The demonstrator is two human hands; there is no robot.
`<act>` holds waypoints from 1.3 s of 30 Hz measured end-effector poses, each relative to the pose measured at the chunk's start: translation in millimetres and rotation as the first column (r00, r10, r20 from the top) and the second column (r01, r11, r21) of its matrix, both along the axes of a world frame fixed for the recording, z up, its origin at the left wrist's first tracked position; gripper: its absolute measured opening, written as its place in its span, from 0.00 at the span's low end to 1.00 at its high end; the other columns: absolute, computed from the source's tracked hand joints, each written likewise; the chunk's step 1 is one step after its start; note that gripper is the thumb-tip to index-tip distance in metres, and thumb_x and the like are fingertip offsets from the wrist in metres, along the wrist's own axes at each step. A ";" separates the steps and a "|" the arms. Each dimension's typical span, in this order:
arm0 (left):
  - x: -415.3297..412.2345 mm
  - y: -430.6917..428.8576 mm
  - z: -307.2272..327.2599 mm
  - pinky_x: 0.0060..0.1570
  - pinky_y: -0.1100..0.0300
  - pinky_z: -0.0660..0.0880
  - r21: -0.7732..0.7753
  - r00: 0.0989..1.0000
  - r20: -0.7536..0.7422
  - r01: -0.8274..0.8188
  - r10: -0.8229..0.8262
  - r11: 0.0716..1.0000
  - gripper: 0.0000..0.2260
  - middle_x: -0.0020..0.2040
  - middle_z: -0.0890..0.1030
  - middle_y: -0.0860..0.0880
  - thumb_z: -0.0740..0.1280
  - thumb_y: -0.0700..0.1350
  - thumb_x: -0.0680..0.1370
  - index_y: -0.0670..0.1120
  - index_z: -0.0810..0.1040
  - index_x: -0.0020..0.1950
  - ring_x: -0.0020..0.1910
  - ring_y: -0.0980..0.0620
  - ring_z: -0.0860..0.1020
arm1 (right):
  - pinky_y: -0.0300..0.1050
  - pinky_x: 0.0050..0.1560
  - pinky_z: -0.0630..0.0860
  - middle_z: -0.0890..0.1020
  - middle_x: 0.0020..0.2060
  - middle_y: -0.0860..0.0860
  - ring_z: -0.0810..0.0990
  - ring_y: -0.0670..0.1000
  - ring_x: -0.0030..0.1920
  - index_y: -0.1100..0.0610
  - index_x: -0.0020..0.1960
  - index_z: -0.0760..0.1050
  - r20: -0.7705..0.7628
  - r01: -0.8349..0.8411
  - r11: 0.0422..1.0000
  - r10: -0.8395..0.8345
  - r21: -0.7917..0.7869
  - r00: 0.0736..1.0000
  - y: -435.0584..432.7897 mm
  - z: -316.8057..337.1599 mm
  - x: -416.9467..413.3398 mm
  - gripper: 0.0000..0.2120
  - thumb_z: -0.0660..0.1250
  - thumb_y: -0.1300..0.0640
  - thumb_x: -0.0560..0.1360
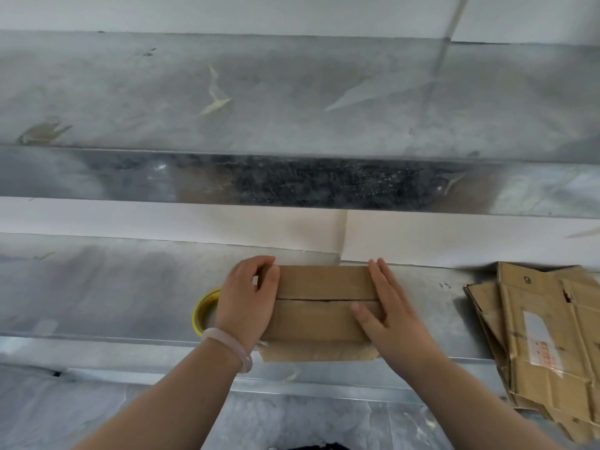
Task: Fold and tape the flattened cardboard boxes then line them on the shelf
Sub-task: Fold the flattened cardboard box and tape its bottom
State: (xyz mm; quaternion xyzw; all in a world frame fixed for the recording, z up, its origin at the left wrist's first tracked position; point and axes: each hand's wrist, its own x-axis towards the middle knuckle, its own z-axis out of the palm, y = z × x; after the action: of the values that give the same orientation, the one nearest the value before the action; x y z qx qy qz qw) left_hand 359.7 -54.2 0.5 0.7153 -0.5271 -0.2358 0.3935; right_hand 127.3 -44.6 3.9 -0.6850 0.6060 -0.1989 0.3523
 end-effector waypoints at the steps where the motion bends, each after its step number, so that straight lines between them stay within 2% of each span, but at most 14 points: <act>1: 0.7 1.9 3.4 0.60 0.64 0.69 0.018 0.999 0.031 0.039 -0.039 0.999 0.11 0.57 0.76 0.58 0.61 0.49 0.80 0.53 0.76 0.61 0.57 0.60 0.73 | 0.43 0.73 0.59 0.44 0.76 0.32 0.55 0.39 0.74 0.38 0.78 0.46 -0.064 -0.029 1.000 0.029 0.008 0.997 -2.0 2.3 -1.4 0.32 0.57 0.40 0.79; 3: 2.8 6.7 9.2 0.67 0.62 0.63 0.130 0.979 0.118 0.150 -0.165 0.980 0.19 0.67 0.71 0.54 0.57 0.53 0.81 0.50 0.69 0.71 0.67 0.55 0.68 | 0.44 0.74 0.57 0.40 0.77 0.35 0.51 0.43 0.77 0.42 0.79 0.44 -0.215 -0.052 0.999 0.051 0.001 0.975 -7.9 6.2 -0.5 0.30 0.53 0.41 0.81; 5: 0.7 13.1 12.1 0.72 0.60 0.53 0.271 0.932 0.221 0.226 -0.289 0.936 0.27 0.77 0.57 0.52 0.53 0.57 0.81 0.50 0.55 0.78 0.75 0.52 0.57 | 0.40 0.75 0.48 0.39 0.78 0.40 0.44 0.44 0.78 0.46 0.80 0.46 -0.402 -0.138 0.985 0.086 -0.101 0.911 -8.8 7.6 6.1 0.28 0.47 0.42 0.82; 7: -5.5 20.3 9.4 0.73 0.58 0.47 0.303 0.861 0.368 0.246 -0.351 0.921 0.29 0.79 0.45 0.51 0.46 0.62 0.80 0.52 0.49 0.79 0.77 0.51 0.48 | 0.40 0.76 0.44 0.47 0.79 0.44 0.43 0.44 0.78 0.49 0.79 0.51 -0.504 -0.278 0.936 0.138 -0.215 0.852 -4.5 5.0 15.9 0.29 0.40 0.40 0.81; 10: -7.4 20.7 3.9 0.73 0.47 0.55 0.260 0.650 0.621 0.355 -0.437 0.898 0.28 0.78 0.54 0.50 0.39 0.62 0.80 0.53 0.60 0.76 0.77 0.47 0.54 | 0.51 0.73 0.51 0.60 0.77 0.47 0.54 0.49 0.77 0.51 0.77 0.60 -0.570 -0.394 0.893 0.212 -0.218 0.794 -3.7 -3.1 19.3 0.32 0.38 0.37 0.81; 15: 5.7 12.1 2.0 0.72 0.43 0.56 0.298 0.366 0.718 0.607 -0.592 0.737 0.25 0.75 0.63 0.55 0.43 0.60 0.82 0.55 0.65 0.74 0.75 0.51 0.60 | 0.53 0.73 0.51 0.63 0.75 0.46 0.56 0.49 0.77 0.53 0.77 0.61 -0.651 -0.551 0.811 0.312 -0.198 0.692 -16.4 -3.5 9.4 0.33 0.42 0.34 0.80; 23: 8.3 8.5 -2.2 0.73 0.47 0.57 0.295 0.321 0.753 0.616 -0.574 0.731 0.24 0.76 0.61 0.54 0.44 0.58 0.83 0.52 0.62 0.76 0.76 0.52 0.58 | 0.52 0.73 0.51 0.64 0.75 0.45 0.56 0.48 0.77 0.51 0.76 0.62 -0.659 -0.548 0.818 0.315 -0.176 0.683 -16.4 -4.6 10.6 0.30 0.38 0.39 0.82; 25: 8.6 9.4 -3.2 0.73 0.49 0.54 0.250 0.370 0.744 0.618 -0.557 0.745 0.25 0.76 0.60 0.53 0.46 0.59 0.82 0.52 0.62 0.76 0.76 0.52 0.58 | 0.49 0.75 0.46 0.55 0.78 0.46 0.48 0.46 0.78 0.51 0.79 0.52 -0.609 -0.502 0.844 0.301 -0.189 0.734 -15.6 -5.8 10.2 0.33 0.36 0.36 0.80; 28: 5.7 15.5 -9.7 0.75 0.51 0.51 0.155 0.595 0.673 0.468 -0.439 0.870 0.31 0.78 0.54 0.49 0.51 0.63 0.79 0.49 0.58 0.77 0.77 0.49 0.52 | 0.45 0.76 0.37 0.37 0.77 0.45 0.35 0.43 0.77 0.51 0.78 0.36 -0.523 -0.376 0.909 0.235 -0.180 0.819 -10.8 -6.8 11.7 0.39 0.37 0.31 0.75; 31: 1.3 16.8 -12.7 0.73 0.48 0.60 0.174 0.657 0.647 0.367 -0.387 0.914 0.32 0.77 0.57 0.45 0.49 0.63 0.78 0.46 0.61 0.76 0.77 0.48 0.54 | 0.45 0.77 0.43 0.48 0.79 0.50 0.45 0.47 0.78 0.55 0.80 0.46 -0.531 -0.332 0.916 0.169 -0.227 0.830 -10.2 -9.0 16.0 0.40 0.41 0.34 0.75; 33: 2.0 13.0 -11.5 0.74 0.50 0.58 0.175 0.677 0.608 0.395 -0.414 0.902 0.33 0.77 0.58 0.47 0.48 0.63 0.77 0.46 0.61 0.76 0.77 0.49 0.53 | 0.46 0.77 0.46 0.53 0.79 0.49 0.48 0.47 0.78 0.55 0.80 0.50 -0.512 -0.315 0.922 0.164 -0.223 0.843 -15.3 -8.5 15.6 0.39 0.39 0.35 0.74; 36: 3.6 12.3 -7.0 0.74 0.64 0.50 0.104 0.823 0.402 0.394 -0.401 0.913 0.30 0.78 0.50 0.56 0.51 0.62 0.76 0.52 0.57 0.77 0.76 0.60 0.48 | 0.44 0.78 0.43 0.44 0.76 0.37 0.39 0.37 0.75 0.48 0.80 0.44 -0.378 -0.264 0.950 0.186 -0.165 0.907 -17.4 -7.0 12.2 0.37 0.37 0.36 0.73; 38: -1.0 17.7 -6.1 0.69 0.72 0.52 -0.021 0.950 0.198 0.251 -0.242 0.968 0.29 0.78 0.47 0.59 0.60 0.56 0.78 0.56 0.55 0.77 0.74 0.63 0.51 | 0.41 0.77 0.43 0.39 0.75 0.33 0.38 0.34 0.74 0.45 0.79 0.40 -0.223 -0.121 0.981 0.086 -0.149 0.971 -10.1 -6.2 13.1 0.32 0.46 0.39 0.78; 39: -4.2 19.4 -6.7 0.68 0.69 0.54 -0.024 0.988 0.085 0.128 -0.126 0.991 0.30 0.78 0.47 0.58 0.63 0.54 0.79 0.57 0.53 0.77 0.74 0.60 0.52 | 0.41 0.76 0.45 0.37 0.75 0.34 0.39 0.35 0.74 0.44 0.78 0.37 -0.142 -0.004 0.994 -0.012 -0.110 0.990 -5.7 -5.4 15.1 0.32 0.50 0.41 0.80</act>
State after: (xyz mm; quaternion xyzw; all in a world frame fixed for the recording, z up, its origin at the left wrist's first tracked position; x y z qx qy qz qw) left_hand 355.5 -34.8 -6.2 0.6836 -0.5910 -0.2227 0.3657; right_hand 142.4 -50.3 -1.5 -0.7145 0.6190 -0.1834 0.2696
